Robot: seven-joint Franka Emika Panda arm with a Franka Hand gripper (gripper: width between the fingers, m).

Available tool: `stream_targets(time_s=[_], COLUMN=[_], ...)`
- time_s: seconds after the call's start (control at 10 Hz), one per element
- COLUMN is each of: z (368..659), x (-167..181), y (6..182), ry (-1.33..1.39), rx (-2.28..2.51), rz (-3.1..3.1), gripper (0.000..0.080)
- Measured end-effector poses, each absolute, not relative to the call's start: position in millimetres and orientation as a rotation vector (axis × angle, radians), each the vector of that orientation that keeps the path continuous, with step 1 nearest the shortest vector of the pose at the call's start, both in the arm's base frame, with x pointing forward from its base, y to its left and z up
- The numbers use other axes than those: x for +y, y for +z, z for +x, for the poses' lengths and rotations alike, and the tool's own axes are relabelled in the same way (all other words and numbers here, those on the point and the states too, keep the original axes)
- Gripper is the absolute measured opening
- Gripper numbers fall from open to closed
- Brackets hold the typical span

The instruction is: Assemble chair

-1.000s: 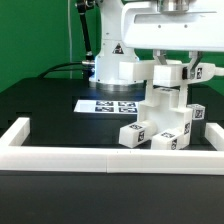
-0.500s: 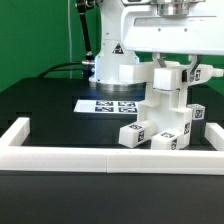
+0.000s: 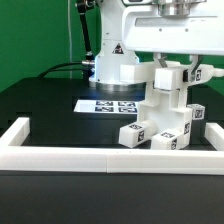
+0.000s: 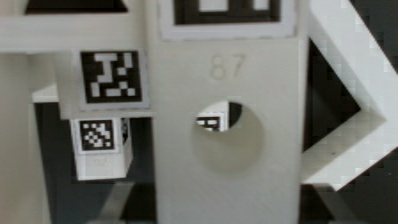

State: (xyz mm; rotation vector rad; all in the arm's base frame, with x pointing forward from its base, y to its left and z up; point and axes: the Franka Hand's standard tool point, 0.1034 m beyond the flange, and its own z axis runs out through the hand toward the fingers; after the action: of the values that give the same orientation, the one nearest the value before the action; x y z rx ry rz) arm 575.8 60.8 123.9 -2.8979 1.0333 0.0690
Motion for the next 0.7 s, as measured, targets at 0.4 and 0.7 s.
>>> stream_targets(time_s=[0.4,0.7], z=[573.7,572.5], x=[66.2,67.0], y=[124.1,123.9], ry=[0.059,0.057], rx=[1.018,1.015], rz=[-2.901,-2.902], gripper=[0.029,0.029])
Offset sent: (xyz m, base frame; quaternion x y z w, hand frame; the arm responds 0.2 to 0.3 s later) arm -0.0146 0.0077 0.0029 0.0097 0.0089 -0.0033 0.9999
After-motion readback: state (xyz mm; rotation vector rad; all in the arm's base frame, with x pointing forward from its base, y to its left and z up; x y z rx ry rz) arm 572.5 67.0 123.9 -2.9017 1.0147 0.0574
